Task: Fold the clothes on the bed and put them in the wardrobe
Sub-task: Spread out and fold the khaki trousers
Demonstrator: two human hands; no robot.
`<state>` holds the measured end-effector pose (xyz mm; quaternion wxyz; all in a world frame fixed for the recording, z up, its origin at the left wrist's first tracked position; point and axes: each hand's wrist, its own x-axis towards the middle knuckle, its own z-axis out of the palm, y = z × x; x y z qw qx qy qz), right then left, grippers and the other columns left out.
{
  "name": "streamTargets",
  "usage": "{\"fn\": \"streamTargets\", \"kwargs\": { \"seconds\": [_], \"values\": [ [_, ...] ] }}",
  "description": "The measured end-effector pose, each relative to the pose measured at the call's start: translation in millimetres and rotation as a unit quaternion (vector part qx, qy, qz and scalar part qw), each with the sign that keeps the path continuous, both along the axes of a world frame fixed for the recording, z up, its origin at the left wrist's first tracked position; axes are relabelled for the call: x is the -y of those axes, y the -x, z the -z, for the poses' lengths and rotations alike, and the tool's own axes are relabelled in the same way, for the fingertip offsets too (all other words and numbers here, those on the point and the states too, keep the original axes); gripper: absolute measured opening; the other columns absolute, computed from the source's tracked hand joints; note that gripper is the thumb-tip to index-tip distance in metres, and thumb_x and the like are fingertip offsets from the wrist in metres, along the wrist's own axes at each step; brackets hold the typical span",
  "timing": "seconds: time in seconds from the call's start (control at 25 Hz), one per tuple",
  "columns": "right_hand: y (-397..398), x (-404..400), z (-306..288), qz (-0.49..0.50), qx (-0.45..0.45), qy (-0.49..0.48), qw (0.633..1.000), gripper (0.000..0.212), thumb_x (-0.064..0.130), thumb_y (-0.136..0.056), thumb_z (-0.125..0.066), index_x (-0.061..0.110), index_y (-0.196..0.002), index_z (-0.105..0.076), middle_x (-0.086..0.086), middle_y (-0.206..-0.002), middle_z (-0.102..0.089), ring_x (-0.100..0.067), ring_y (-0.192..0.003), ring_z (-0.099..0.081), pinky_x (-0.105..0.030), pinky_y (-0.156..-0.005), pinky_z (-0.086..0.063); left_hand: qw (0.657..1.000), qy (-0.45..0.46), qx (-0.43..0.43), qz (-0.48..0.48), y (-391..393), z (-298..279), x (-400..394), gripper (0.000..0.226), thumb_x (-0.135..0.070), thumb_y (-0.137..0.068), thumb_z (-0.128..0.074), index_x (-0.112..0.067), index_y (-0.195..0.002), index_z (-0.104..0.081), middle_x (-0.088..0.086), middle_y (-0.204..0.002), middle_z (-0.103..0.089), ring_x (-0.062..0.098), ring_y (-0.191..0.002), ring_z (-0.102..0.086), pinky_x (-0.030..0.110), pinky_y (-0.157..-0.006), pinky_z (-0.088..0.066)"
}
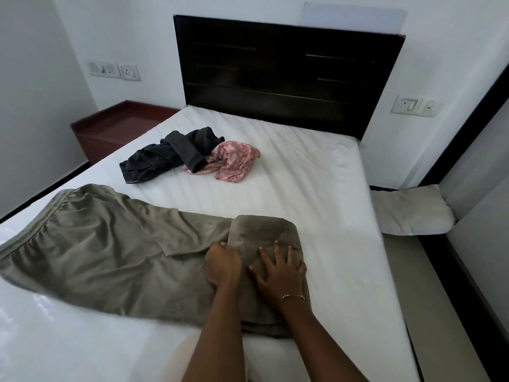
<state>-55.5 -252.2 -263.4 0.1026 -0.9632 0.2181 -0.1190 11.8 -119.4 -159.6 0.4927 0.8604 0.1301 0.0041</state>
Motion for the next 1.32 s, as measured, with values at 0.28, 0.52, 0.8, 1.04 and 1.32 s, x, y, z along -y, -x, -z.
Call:
{"fn": "streamTargets", "kwargs": {
  "seconds": [0.28, 0.52, 0.8, 1.04, 1.32],
  "values": [
    [-30.2, 44.7, -28.1, 0.023, -0.055, -0.034, 0.998, 0.088, 0.086, -0.116, -0.061, 0.051, -0.194, -0.041, -0.004, -0.209, -0.011, -0.046, -0.190, -0.015, -0.088, -0.142, -0.047, 0.997, -0.041, 0.059, -0.027, 1.9, 0.9, 6.6, 0.019, -0.023, -0.097, -0.059, -0.021, -0.110, -0.074, 0.009, -0.110, -0.073, 0.036, -0.102, -0.067, 0.043, -0.082, -0.053],
    [-27.1, 45.2, -30.9, 0.017, -0.095, -0.074, 0.993, 0.100, 0.089, -0.119, -0.050, 0.049, -0.202, -0.012, 0.001, -0.210, 0.015, -0.047, -0.192, 0.016, -0.094, -0.156, -0.014, 0.961, -0.168, 0.216, 0.040, 6.0, -5.4, 20.6, 0.040, -0.015, -0.091, -0.064, -0.013, -0.130, -0.058, 0.013, -0.131, -0.061, 0.035, -0.124, -0.055, 0.050, -0.099, -0.047],
    [-13.3, 43.7, -8.8, 0.022, -0.079, -0.090, 0.993, 0.095, 0.088, -0.121, -0.050, 0.045, -0.202, -0.024, -0.008, -0.210, 0.007, -0.055, -0.189, -0.006, -0.078, -0.161, -0.032, 0.873, -0.337, 0.135, 0.326, 4.4, 29.0, 19.1, 0.066, -0.062, -0.101, -0.045, -0.030, -0.159, -0.039, -0.001, -0.176, 0.003, 0.034, -0.159, 0.015, 0.068, -0.123, -0.005],
    [20.7, 50.9, -1.2, 0.158, -0.029, -0.202, 0.966, 0.113, 0.068, -0.101, -0.094, 0.020, -0.191, -0.046, -0.021, -0.162, -0.066, -0.045, -0.144, -0.068, -0.059, -0.125, -0.075, 0.850, -0.408, 0.074, 0.326, 14.8, 26.8, 25.0, 0.093, -0.085, -0.093, -0.023, -0.032, -0.167, -0.007, 0.002, -0.167, 0.035, 0.039, -0.156, 0.025, 0.066, -0.124, 0.007],
    [84.3, 87.5, -47.7, 0.158, 0.088, -0.657, 0.732, 0.038, 0.015, -0.118, -0.089, -0.008, -0.149, -0.089, -0.030, -0.144, -0.092, -0.042, -0.124, -0.090, -0.059, -0.124, -0.074, 0.856, -0.347, 0.026, 0.381, 34.3, 10.3, 50.4, 0.100, -0.096, -0.083, -0.025, -0.042, -0.165, -0.003, 0.000, -0.171, 0.027, 0.034, -0.158, 0.020, 0.055, -0.127, 0.005]
  ]
}}
